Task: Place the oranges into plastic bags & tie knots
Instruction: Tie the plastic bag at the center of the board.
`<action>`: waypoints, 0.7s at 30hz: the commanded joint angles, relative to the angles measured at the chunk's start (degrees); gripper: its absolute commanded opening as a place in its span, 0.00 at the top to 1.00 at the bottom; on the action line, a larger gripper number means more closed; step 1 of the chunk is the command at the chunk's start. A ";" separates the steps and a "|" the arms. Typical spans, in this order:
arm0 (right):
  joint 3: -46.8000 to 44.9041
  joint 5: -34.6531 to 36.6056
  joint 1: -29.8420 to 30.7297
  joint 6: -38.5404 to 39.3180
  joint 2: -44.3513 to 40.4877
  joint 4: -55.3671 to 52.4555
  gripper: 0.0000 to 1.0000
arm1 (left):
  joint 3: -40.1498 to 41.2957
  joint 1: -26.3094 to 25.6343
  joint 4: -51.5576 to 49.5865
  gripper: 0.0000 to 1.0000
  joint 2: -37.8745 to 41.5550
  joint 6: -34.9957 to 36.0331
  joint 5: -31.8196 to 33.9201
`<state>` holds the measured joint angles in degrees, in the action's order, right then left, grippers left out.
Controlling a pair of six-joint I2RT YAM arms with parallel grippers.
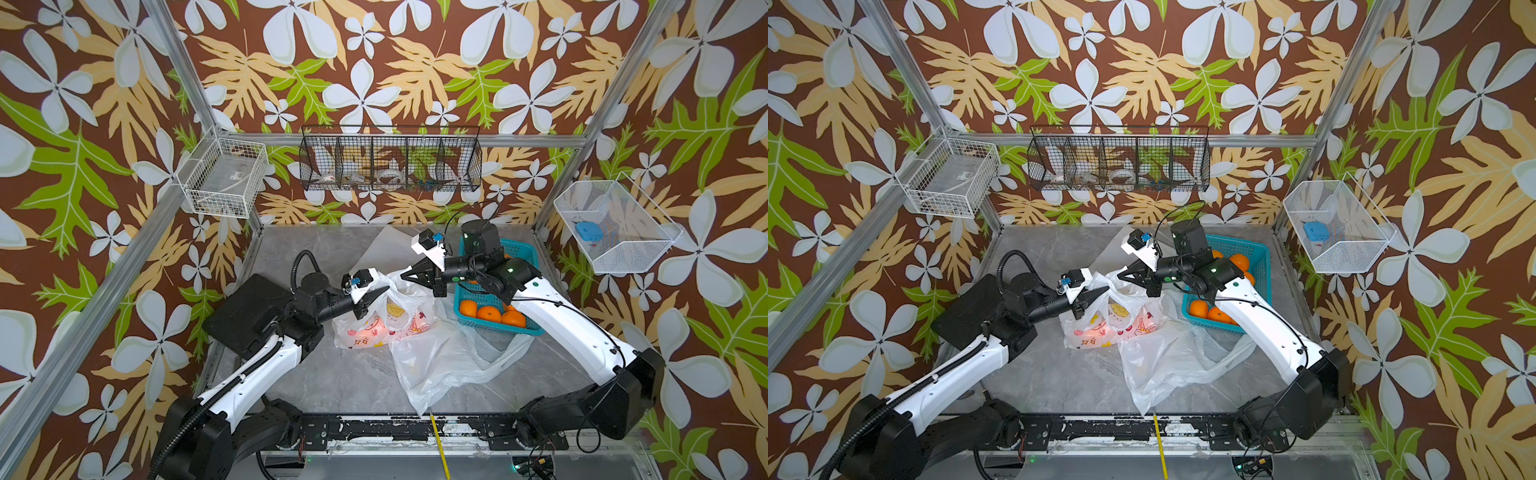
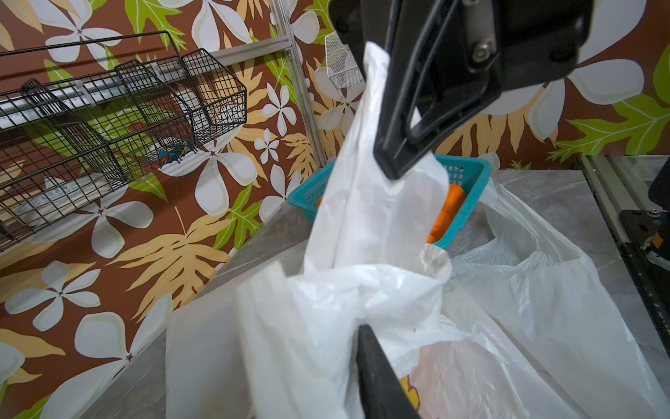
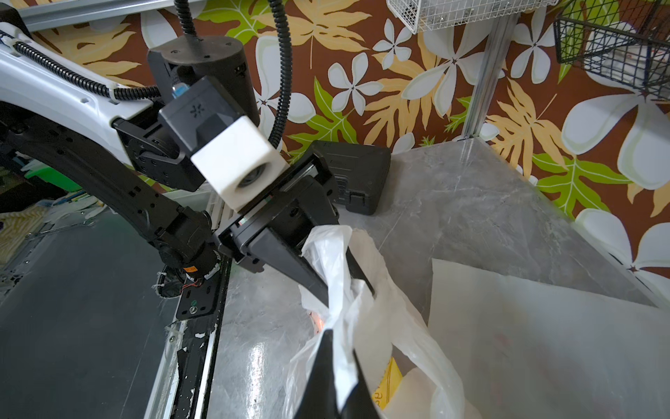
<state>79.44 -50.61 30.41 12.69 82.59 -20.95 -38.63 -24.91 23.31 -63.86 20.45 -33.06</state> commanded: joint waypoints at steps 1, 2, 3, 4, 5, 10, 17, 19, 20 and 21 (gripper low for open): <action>-0.23 0.16 0.01 1.93 -0.76 -1.21 1.00 | -0.48 0.03 0.71 0.87 -0.38 -0.05 -0.38; -0.43 0.45 -0.01 2.39 -1.14 -1.74 1.00 | -0.55 0.00 0.72 0.91 -0.44 0.02 -0.34; -0.84 0.49 0.02 2.82 -1.61 -1.86 1.00 | -0.51 0.03 0.67 0.96 -0.48 -0.01 -0.19; -1.22 0.59 0.01 3.23 -2.25 -1.88 1.00 | -0.48 0.03 0.65 1.00 -0.50 -0.01 -0.02; -2.04 0.60 0.00 3.87 -3.16 -1.58 1.00 | -0.41 0.03 0.64 1.00 -0.49 0.03 0.27; -8.33 0.71 0.56 9.07 -8.98 -1.48 1.00 | 0.28 0.03 1.68 1.00 -0.05 -0.10 4.17; -12.11 1.37 4.57 10.86 -8.27 -3.66 1.00 | 0.75 0.03 4.55 1.00 1.24 -0.20 6.73; -10.18 2.15 4.56 10.61 -8.37 -4.12 1.00 | 1.00 0.03 4.86 1.00 1.53 -0.14 6.42; -9.08 2.84 4.57 10.39 -8.91 -3.94 0.95 | 1.16 -0.01 5.05 1.00 1.78 -0.14 6.00; -8.21 3.19 4.49 10.23 -9.45 -3.84 0.90 | 1.40 0.03 5.31 1.00 1.88 -0.14 5.61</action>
<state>69.38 -46.54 34.74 22.72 74.13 -22.46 -37.45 -25.17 25.93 -62.39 20.47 -31.33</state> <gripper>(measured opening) 0.059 0.050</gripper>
